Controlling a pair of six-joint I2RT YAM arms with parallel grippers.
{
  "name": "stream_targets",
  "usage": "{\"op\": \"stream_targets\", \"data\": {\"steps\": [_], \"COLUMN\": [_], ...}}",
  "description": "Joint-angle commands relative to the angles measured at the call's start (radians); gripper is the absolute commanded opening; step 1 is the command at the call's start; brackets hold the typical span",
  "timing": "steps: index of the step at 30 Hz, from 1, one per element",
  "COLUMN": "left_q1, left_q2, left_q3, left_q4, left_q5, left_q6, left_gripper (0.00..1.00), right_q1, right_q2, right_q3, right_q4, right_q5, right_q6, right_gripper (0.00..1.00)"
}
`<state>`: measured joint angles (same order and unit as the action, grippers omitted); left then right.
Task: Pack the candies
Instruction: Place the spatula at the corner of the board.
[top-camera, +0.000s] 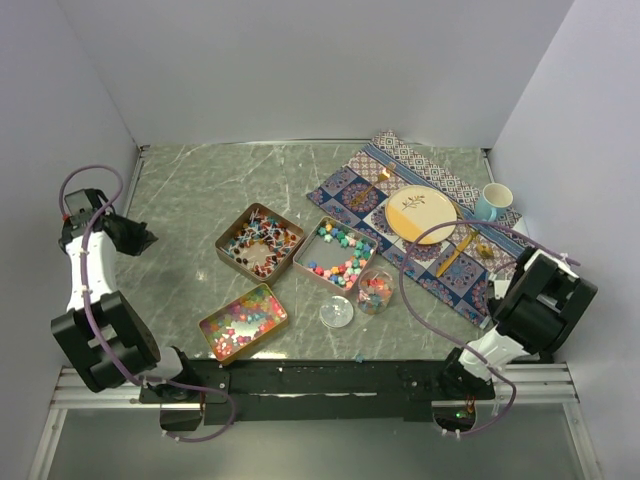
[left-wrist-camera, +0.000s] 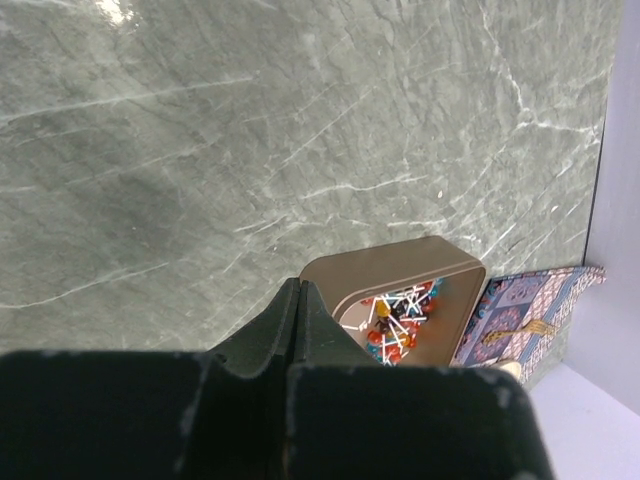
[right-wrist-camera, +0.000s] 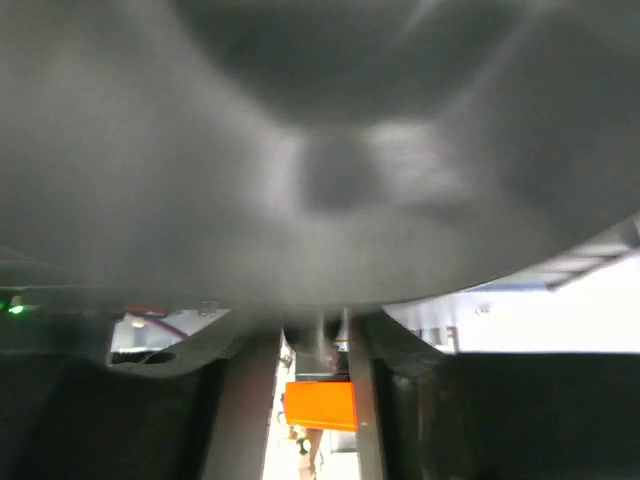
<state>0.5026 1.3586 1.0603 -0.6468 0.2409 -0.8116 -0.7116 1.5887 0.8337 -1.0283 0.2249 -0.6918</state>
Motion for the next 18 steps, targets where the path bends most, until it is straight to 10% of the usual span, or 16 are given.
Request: {"op": "stream_targets", "data": {"steps": [1,7,13,18], "left_q1": [-0.018,-0.019,-0.036,-0.039], "left_q2": [0.022,0.054,0.068,0.079], "left_q3": [0.043,0.05,0.082,0.066], "left_q4": [0.027,0.036,0.024,0.062], "left_q5": [0.041,0.153,0.222,0.287], "left_q6": [0.023,0.006,0.028,0.063], "left_gripper": [0.01,0.46,0.63,0.66], "right_q1": [-0.002,-0.003,0.072,0.489], "right_q2": [-0.047,-0.131,-0.196,-0.336], "right_q3": [-0.015,0.123,0.471,0.544], "right_q4": [-0.039,-0.208,-0.411,-0.348], "right_q5": [-0.068,-0.111,-0.281,-0.476], "right_q6": [-0.017,-0.002,-0.014,-0.068], "right_gripper": [0.47,0.66,0.81,0.83]}}
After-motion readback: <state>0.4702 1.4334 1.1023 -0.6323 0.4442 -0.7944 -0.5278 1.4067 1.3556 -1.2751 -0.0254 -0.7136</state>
